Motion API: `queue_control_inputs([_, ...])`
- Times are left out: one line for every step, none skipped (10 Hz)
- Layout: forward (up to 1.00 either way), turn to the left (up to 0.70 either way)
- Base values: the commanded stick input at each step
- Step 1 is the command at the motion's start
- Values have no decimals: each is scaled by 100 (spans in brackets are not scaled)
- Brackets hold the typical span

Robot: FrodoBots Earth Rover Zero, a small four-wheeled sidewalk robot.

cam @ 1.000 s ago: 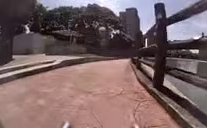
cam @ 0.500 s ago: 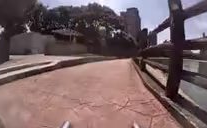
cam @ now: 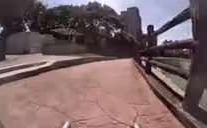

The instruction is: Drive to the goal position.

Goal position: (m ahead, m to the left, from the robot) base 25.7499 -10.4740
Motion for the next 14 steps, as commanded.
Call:
queue_control_inputs([70,-35])
queue_control_inputs([70,-34])
queue_control_inputs([70,-20])
queue_control_inputs([70,-5])
queue_control_inputs([70,0])
queue_control_inputs([70,0])
queue_control_inputs([70,0])
queue_control_inputs([70,0])
queue_control_inputs([70,0])
queue_control_inputs([70,0])
queue_control_inputs([70,0])
queue_control_inputs([70,0])
queue_control_inputs([70,0])
queue_control_inputs([70,0])
